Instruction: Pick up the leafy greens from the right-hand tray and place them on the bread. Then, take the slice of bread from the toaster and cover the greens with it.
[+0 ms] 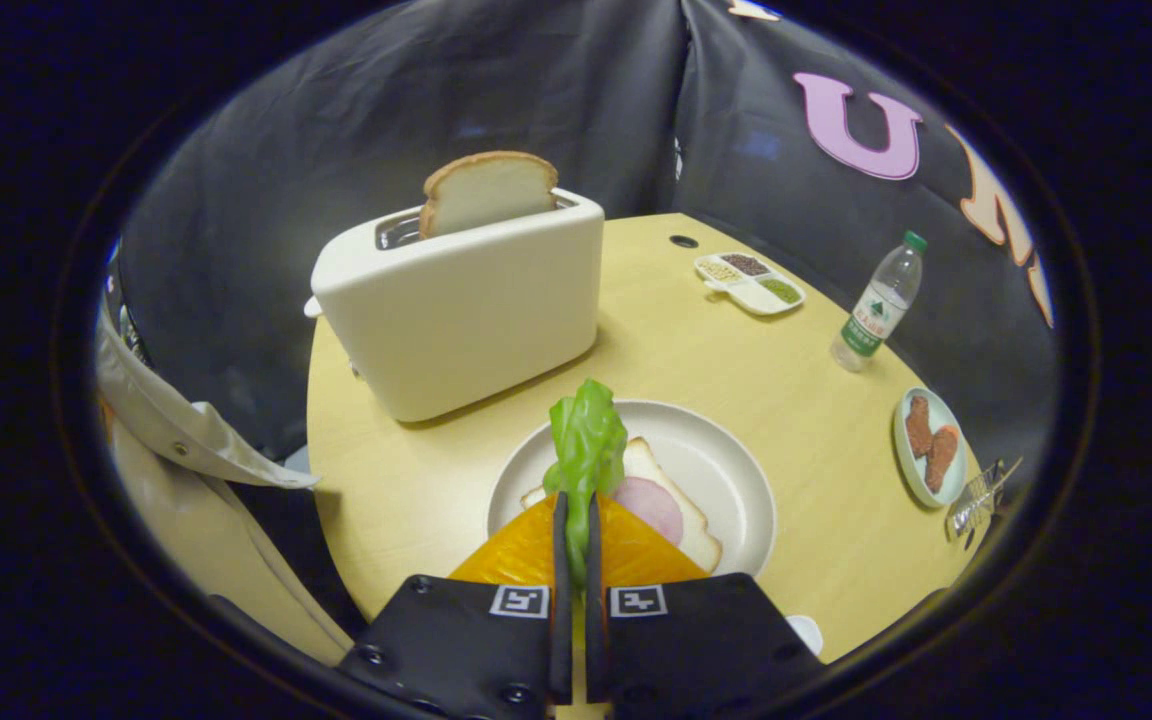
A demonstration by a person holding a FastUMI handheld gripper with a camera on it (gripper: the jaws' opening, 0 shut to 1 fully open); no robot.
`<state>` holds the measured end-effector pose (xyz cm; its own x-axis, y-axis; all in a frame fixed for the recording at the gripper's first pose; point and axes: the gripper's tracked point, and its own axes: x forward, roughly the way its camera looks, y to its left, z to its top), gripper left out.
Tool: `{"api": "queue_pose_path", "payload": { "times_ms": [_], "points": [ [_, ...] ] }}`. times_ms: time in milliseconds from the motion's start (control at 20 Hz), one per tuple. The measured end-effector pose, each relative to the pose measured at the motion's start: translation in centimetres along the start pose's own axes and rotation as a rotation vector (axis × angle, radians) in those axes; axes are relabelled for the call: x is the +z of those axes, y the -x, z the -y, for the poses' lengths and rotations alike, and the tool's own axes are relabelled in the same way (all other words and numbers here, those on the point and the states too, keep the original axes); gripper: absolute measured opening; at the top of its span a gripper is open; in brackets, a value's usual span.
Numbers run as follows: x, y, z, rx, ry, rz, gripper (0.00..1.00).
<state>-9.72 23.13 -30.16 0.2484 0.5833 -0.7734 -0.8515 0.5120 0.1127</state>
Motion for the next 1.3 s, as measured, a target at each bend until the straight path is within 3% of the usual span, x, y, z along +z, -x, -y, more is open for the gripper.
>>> {"api": "queue_pose_path", "payload": {
  "times_ms": [150, 450, 950, 1300],
  "points": [
    [-0.4, -1.0, 0.3, 0.008, -0.010, -0.035, 0.13],
    [-1.1, -1.9, 2.4, -0.044, -0.021, -0.076, 0.40],
    [-0.7, -1.3, 2.6, -0.083, -0.013, -0.064, 1.00],
    [4.7, 1.7, 0.5, -0.088, -0.028, 0.018, 1.00]
  ]
}}
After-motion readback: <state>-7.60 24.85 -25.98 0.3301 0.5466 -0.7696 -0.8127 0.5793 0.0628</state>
